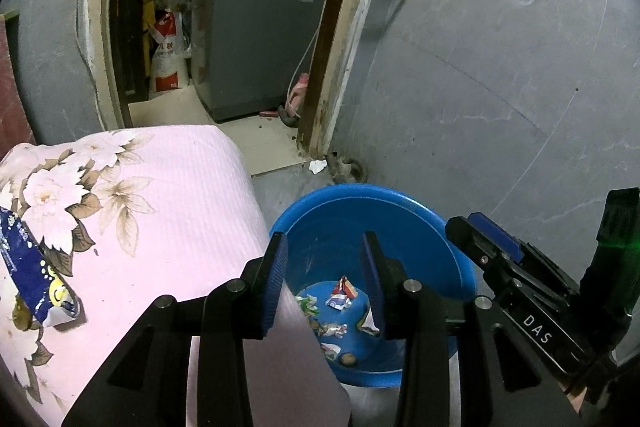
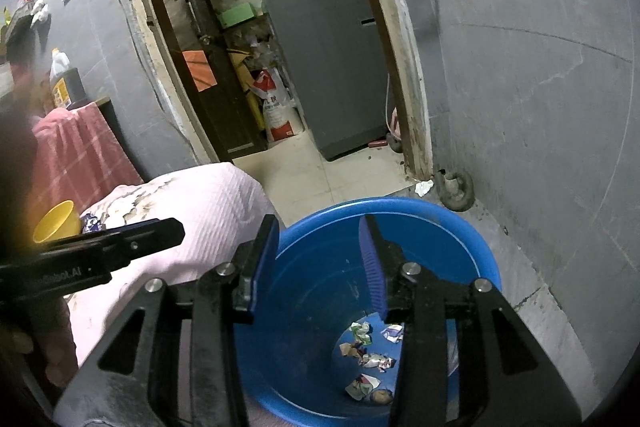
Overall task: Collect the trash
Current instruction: 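Move both open tools back over the blue snack bag on the table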
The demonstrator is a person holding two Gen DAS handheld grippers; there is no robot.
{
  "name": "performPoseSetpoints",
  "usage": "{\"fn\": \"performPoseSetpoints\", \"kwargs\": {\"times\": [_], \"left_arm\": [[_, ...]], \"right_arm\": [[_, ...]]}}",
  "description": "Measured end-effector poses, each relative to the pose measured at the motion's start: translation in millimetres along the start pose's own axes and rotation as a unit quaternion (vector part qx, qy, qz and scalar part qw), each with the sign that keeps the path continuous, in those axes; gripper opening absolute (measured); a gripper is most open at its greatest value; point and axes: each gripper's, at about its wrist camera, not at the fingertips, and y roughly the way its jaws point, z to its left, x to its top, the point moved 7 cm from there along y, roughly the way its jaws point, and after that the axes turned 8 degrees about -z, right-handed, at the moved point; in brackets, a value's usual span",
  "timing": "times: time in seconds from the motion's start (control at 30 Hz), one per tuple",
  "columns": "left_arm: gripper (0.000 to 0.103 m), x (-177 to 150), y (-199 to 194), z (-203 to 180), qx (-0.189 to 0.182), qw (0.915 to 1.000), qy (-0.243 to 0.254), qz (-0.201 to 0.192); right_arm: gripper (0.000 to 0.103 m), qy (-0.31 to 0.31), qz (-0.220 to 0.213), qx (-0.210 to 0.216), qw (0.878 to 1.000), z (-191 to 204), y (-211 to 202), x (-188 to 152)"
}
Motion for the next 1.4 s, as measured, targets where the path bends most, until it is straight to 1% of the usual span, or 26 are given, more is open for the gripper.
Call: {"fn": "performPoseSetpoints", "kwargs": {"times": [0.2,0.43,0.6,0.77,0.87,0.9,0.97,1.0,1.1,1.17,1.2,1.3,1.4], "left_arm": [[0.033,9.6,-24.1,1.8,0.002,0.9998,-0.005,-0.020],[0.033,24.6,-60.5,14.1,0.007,0.9984,-0.018,-0.053],[0.033,33.0,-92.7,27.5,0.015,0.9962,-0.029,-0.080],[0.033,40.0,-128.6,44.8,0.027,0.9924,-0.043,-0.112],[0.033,42.7,-146.3,53.9,0.037,0.9895,-0.051,-0.130],[0.034,42.6,-152.3,56.3,0.040,0.9885,-0.054,-0.135],[0.039,43.6,-165.7,63.5,0.048,0.9860,-0.059,-0.148],[0.040,43.8,-171.8,66.4,0.052,0.9846,-0.061,-0.155],[0.041,43.0,-190.7,80.8,0.064,0.9811,-0.066,-0.170],[0.046,42.3,-201.8,89.2,0.075,0.9782,-0.068,-0.181],[0.048,41.5,-209.3,94.4,0.082,0.9760,-0.070,-0.189],[0.054,38.3,-223.9,108.5,0.100,0.9702,-0.075,-0.207],[0.063,31.8,-239.5,122.8,0.121,0.9642,-0.076,-0.223]], "right_arm": [[0.049,-0.011,-0.010,0.006,1.000,14.9,-8.9,10.8],[0.050,-0.035,-0.028,0.020,0.999,47.6,-23.8,28.5],[0.050,-0.050,-0.042,0.031,0.997,73.1,-34.2,39.3],[0.051,-0.067,-0.060,0.044,0.995,101.0,-46.2,49.7],[0.057,-0.076,-0.073,0.050,0.993,117.1,-54.5,56.0],[0.061,-0.078,-0.078,0.052,0.992,122.6,-57.1,58.3],[0.064,-0.081,-0.086,0.056,0.991,131.8,-60.8,61.9],[0.065,-0.082,-0.090,0.058,0.991,136.9,-62.7,63.4],[0.078,-0.084,-0.100,0.063,0.989,150.3,-67.4,66.2],[0.082,-0.084,-0.107,0.068,0.988,158.1,-70.5,68.0],[0.086,-0.086,-0.110,0.071,0.988,163.7,-71.5,68.7],[0.092,-0.092,-0.120,0.079,0.985,178.1,-74.3,70.1],[0.098,-0.096,-0.130,0.086,0.983,190.8,-76.1,70.1]]}}
